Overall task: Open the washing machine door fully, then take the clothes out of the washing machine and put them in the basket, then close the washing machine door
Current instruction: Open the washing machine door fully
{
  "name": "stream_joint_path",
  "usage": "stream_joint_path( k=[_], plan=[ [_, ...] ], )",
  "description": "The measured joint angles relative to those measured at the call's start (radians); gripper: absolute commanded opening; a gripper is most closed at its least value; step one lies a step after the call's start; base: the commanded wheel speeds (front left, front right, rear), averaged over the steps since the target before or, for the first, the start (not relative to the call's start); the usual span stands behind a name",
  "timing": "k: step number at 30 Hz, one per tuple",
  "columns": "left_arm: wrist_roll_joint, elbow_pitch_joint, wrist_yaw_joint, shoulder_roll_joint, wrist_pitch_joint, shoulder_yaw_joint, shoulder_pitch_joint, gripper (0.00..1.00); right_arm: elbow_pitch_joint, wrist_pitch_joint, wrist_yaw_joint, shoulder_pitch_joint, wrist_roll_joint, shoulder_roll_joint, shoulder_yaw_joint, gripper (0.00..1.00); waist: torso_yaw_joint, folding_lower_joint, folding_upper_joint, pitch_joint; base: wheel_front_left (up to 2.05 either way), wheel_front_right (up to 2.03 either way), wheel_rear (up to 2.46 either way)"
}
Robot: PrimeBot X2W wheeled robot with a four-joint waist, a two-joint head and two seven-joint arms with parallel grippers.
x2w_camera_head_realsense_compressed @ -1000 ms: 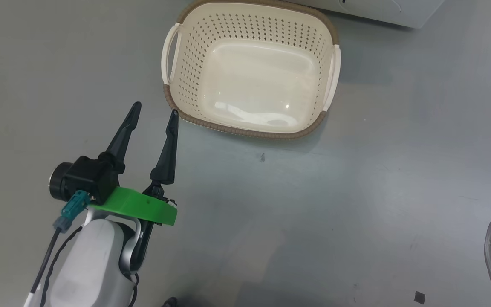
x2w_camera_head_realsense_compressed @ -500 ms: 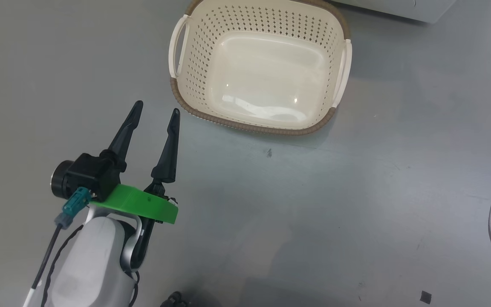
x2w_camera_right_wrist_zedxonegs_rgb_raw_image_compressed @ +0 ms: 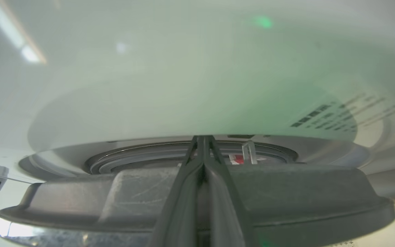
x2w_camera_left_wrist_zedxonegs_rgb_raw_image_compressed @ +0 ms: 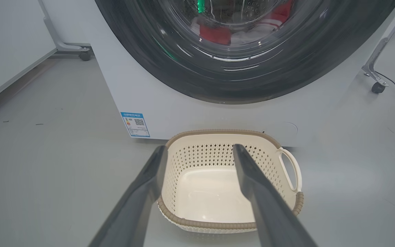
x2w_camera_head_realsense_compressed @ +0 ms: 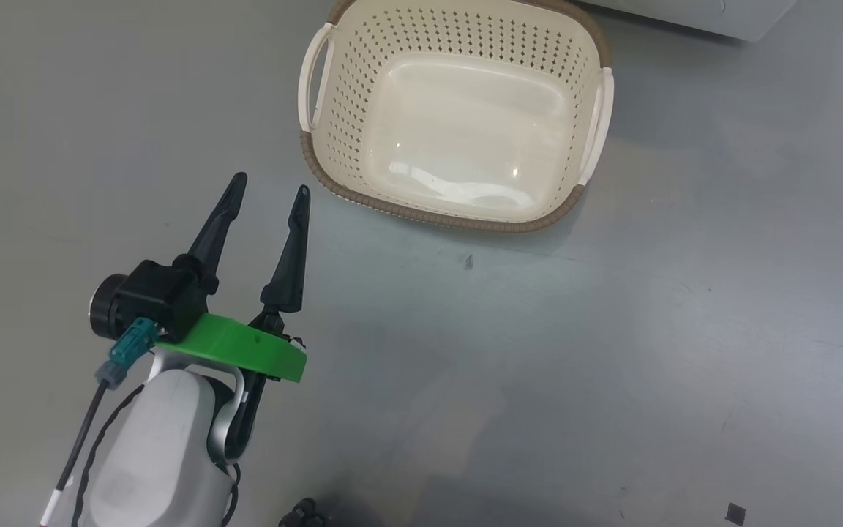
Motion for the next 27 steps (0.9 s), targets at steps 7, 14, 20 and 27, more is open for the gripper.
stream_joint_path(
  k=[7,14,20,27],
  plan=[
    [-0.001,0.007,-0.005,-0.001,0.000,0.005,-0.001,1.00,0.057,0.045,0.000,-0.011,0.039,-0.008,-0.016,0.00,0.002,-0.0001,0.0000,-0.008,0.00,0.00,0.00],
    [-0.001,0.015,-0.006,-0.002,0.000,0.006,-0.001,1.00,0.083,0.071,0.000,-0.010,0.054,-0.005,-0.016,0.00,-0.001,0.0000,0.0000,-0.021,0.00,0.00,0.00],
    [-0.001,0.021,-0.006,-0.002,0.000,0.006,-0.001,1.00,0.101,0.084,-0.007,-0.001,0.055,0.006,-0.014,0.00,-0.005,0.0000,0.0000,-0.042,0.00,0.00,0.00],
    [-0.001,0.030,-0.008,-0.002,0.000,0.004,0.000,1.00,0.116,0.097,-0.007,0.033,0.068,0.014,-0.012,0.00,-0.012,-0.0001,0.0000,-0.071,0.00,0.00,0.00]
  ],
)
